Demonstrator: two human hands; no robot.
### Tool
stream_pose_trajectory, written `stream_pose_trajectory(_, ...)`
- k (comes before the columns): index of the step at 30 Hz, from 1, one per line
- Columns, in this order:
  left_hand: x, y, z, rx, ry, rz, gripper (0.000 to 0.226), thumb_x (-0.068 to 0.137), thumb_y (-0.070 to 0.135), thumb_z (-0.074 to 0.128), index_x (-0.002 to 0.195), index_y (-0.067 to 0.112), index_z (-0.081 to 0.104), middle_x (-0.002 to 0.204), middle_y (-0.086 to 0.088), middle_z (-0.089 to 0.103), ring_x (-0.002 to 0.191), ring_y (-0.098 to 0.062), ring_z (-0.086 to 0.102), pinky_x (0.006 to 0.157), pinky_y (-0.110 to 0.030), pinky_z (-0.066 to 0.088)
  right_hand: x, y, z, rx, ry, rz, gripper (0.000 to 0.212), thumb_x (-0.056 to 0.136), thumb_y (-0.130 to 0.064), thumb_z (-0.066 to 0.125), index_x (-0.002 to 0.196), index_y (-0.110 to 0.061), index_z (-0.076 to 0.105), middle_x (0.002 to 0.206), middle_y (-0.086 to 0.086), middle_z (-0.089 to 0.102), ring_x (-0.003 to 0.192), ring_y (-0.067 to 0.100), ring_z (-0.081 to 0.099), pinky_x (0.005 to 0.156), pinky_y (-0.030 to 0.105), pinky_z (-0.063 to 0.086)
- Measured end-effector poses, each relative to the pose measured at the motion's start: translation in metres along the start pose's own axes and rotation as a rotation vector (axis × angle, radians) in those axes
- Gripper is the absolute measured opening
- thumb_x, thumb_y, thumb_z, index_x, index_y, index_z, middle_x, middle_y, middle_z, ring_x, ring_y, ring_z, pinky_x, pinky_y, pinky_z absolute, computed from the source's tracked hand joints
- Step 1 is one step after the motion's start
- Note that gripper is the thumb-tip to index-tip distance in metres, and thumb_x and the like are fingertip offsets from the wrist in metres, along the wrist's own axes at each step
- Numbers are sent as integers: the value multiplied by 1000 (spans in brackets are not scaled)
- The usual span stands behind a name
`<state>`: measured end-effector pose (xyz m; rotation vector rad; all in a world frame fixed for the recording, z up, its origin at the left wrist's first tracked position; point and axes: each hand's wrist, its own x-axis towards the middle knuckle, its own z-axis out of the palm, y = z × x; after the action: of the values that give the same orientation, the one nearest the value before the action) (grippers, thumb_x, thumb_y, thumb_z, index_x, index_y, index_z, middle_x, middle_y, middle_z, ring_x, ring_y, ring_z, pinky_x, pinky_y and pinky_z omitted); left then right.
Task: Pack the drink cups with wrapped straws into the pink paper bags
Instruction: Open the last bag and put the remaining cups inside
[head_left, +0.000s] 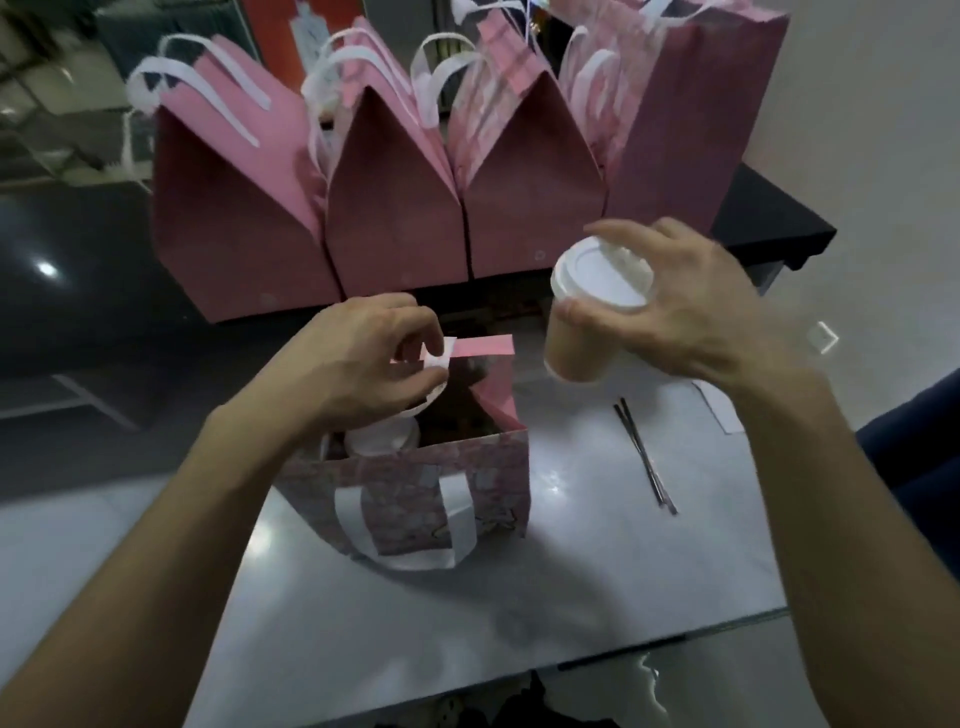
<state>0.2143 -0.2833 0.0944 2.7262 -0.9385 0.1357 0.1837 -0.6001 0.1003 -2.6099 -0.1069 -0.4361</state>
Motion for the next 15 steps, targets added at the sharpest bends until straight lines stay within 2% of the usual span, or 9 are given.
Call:
stream_pose_trajectory(3,-28,-16,-4,-18,-116,-101,11,91,49,73,91,38,75,82,20,67,76,-1,65,69,-33,59,13,-41,-2,218,9,-106,83,80,-84,61,150,-40,59,125,-7,62,111,13,57,84,17,40)
stream_pose_trajectory(5,-40,-24,2,3,-291,-159,9,97,41,75,101,38,83,91,21,76,81,2,69,79,-30,63,19,-62,5,302,-58,-125,85,78,-80,61,150,-35,58,134,-9,64,114,9,59,87,14,41)
stream_pose_trajectory(8,-47,-31,16,64,-442,-169,24,99,36,76,122,38,83,113,17,80,90,0,68,84,-27,59,21,-81,21,344,-195,-99,86,70,-80,62,140,-30,59,124,-12,66,104,2,64,79,19,48)
stream_pose_trajectory(10,-47,-39,18,54,-439,-138,48,87,52,83,134,40,76,131,17,74,107,-4,66,93,-29,56,22,-85,30,346,-258,-103,78,70,-79,62,131,-32,61,117,-15,66,99,2,64,73,23,49)
stream_pose_trajectory(11,-46,-44,18,47,-415,-114,68,79,60,85,143,41,69,144,18,68,124,-7,62,105,-32,53,22,-85,33,355,-281,-107,73,71,-79,61,128,-34,62,114,-16,66,98,3,65,72,23,49)
stream_pose_trajectory(12,-46,-49,18,50,-391,-93,89,73,68,85,153,41,59,157,17,57,141,-10,53,121,-35,44,22,-86,35,365,-301,-112,69,72,-79,60,126,-36,62,113,-16,66,97,3,65,71,23,48)
stream_pose_trajectory(13,-46,-55,18,61,-369,-78,108,68,75,84,163,41,45,169,14,44,155,-11,39,132,-37,27,22,-86,36,369,-320,-119,68,73,-79,60,126,-38,62,113,-17,66,97,3,65,72,23,48)
stream_pose_trajectory(14,-47,-60,19,75,-347,-72,123,66,80,83,169,38,31,177,11,31,162,-12,24,136,-35,9,22,-86,38,362,-345,-128,68,73,-80,59,127,-39,61,114,-17,66,99,3,64,74,23,47)
stream_pose_trajectory(15,-47,-67,21,91,-328,-74,136,64,84,82,173,34,18,181,7,19,166,-10,9,133,-30,-7,22,-86,39,345,-379,-135,71,73,-80,60,130,-39,61,116,-16,66,102,5,64,76,25,48)
